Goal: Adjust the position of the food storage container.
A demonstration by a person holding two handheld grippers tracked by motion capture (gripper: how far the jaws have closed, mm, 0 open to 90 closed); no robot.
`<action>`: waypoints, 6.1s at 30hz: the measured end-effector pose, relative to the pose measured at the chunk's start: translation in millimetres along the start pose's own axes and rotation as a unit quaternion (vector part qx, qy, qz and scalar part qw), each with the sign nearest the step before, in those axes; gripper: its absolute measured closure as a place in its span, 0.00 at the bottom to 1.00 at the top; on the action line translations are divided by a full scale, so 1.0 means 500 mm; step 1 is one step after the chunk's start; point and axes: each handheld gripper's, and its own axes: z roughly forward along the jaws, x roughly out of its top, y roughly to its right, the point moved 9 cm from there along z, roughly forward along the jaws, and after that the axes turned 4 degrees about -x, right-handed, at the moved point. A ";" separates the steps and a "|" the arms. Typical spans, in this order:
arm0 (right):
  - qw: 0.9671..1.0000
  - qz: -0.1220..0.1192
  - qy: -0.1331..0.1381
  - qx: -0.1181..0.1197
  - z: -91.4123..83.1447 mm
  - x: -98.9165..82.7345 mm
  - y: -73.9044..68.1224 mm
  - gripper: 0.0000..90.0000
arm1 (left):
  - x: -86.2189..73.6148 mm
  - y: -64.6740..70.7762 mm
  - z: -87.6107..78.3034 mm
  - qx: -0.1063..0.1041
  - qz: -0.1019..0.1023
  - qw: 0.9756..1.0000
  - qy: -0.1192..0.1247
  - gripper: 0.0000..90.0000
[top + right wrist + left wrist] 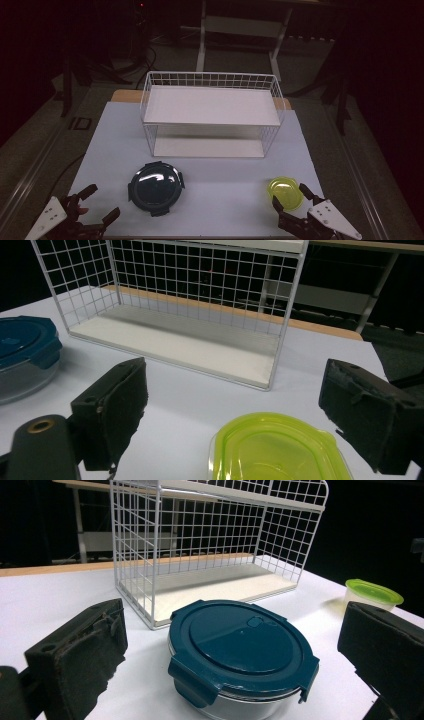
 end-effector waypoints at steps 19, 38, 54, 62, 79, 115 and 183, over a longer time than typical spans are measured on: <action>1.000 0.001 0.006 -0.001 -0.003 0.009 -0.007 0.13 | 0.048 0.003 0.014 -0.063 0.037 0.997 -0.029 0.00; 1.000 0.005 0.007 0.006 -0.001 0.010 -0.008 0.13 | -0.061 -0.096 0.042 -0.048 0.002 0.987 -0.155 0.37; 1.000 0.003 0.001 0.010 0.002 0.005 -0.010 0.13 | -0.120 -0.106 0.098 -0.034 0.019 0.971 -0.234 0.91; 1.000 0.003 -0.002 0.012 0.003 0.003 -0.012 0.13 | -0.115 -0.102 0.105 -0.033 0.020 0.972 -0.231 0.98; 1.000 -0.001 -0.004 0.016 0.004 0.002 -0.017 0.13 | -0.105 -0.091 0.156 -0.045 0.023 0.970 -0.237 0.99; 1.000 -0.001 -0.004 0.020 0.005 0.000 -0.018 0.13 | -0.100 -0.023 0.237 -0.066 0.031 0.964 -0.255 0.99; 1.000 -0.005 -0.007 0.029 0.006 -0.004 -0.029 0.13 | -0.042 0.037 0.294 -0.117 -0.048 0.965 -0.231 0.04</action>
